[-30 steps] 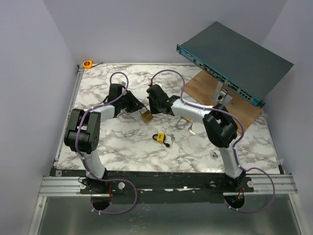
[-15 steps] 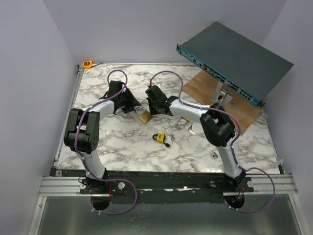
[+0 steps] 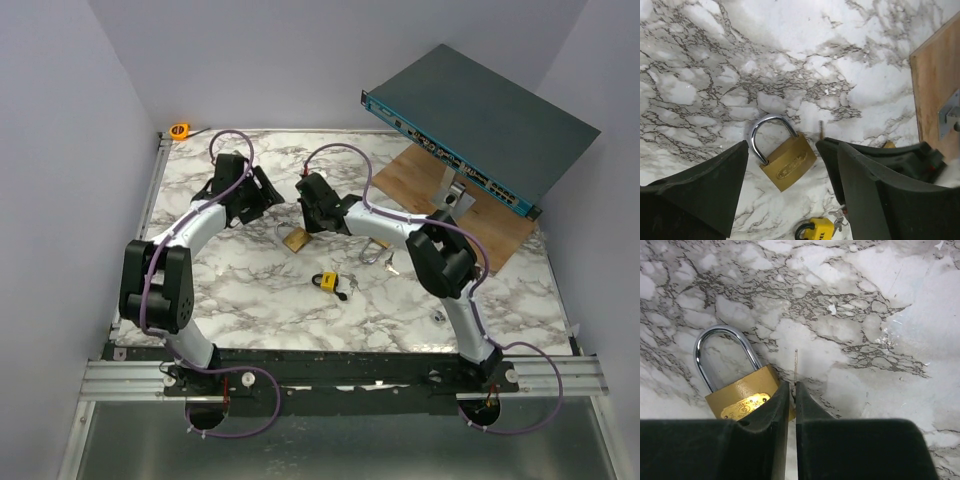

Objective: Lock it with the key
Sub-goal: Place the key at the center of the board.

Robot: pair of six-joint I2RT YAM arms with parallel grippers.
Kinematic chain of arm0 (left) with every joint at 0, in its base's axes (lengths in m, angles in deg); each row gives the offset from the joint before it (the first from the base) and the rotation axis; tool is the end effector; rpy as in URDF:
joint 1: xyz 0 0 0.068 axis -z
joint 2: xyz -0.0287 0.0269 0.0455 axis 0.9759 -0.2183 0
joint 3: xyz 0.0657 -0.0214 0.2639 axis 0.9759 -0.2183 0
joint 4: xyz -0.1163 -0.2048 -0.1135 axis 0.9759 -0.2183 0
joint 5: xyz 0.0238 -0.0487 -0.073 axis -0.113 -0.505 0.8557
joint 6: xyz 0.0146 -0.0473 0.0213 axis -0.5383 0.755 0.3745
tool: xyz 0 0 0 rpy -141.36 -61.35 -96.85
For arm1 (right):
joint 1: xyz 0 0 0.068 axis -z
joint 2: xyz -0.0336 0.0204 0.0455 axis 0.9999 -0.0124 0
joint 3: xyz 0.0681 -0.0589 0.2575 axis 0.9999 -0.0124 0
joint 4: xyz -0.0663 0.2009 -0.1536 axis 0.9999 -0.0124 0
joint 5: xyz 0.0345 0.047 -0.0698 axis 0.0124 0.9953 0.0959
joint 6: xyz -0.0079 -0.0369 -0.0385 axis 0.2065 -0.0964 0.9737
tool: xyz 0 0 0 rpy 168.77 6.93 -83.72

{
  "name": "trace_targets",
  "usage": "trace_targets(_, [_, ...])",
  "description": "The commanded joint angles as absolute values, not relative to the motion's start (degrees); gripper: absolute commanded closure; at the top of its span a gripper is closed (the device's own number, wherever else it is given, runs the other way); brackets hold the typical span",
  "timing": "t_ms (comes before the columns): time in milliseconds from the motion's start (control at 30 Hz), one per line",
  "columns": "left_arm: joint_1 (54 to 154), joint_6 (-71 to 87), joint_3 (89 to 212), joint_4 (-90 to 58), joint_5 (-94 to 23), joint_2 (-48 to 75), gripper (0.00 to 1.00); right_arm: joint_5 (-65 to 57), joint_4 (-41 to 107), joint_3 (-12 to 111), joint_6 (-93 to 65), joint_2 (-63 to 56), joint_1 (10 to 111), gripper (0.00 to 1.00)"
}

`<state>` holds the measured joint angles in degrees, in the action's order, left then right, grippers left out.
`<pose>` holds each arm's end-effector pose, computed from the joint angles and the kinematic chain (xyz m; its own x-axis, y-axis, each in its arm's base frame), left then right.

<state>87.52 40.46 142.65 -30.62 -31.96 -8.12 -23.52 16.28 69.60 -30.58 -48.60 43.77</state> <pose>0.3598 -0.0716 0.2179 -0.7165 -0.5664 -0.4071 -0.2610 0.7589 -0.5966 0.3488 0.3450 0.1757 -0.7124 -0.1681 -0.6814 -0.3490 0.9272 0.1361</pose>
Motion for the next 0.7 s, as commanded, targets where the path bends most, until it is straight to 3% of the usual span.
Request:
trace_targets(0, [87.41, 39.0, 143.46, -32.58, -33.93, -1.9, 0.28, -24.61, 14.57, 70.56, -30.58, -50.63, 43.93, 0.83])
trace_targets(167, [87.5, 38.75, 142.59, -32.96, -32.44, 2.84, 0.27, -23.59, 14.92, 70.12, -30.91, -49.02, 43.89, 0.49])
trace_targets(267, [87.5, 37.98, 142.49, -34.0, -32.21, 5.44, 0.26, -22.9, 15.13, 70.03, -30.97, -47.54, 43.91, 0.38])
trace_targets(500, [87.67, 35.73, 142.01, -36.12, -30.8, 12.02, 0.25, -21.05, 14.73, 69.68, -31.48, -42.06, 43.85, 0.27])
trace_targets(667, [89.91, 32.62, 145.11, -39.77, -29.48, 17.49, 0.25, -20.51, 15.38, 67.46, -32.03, -34.84, 43.85, 0.24])
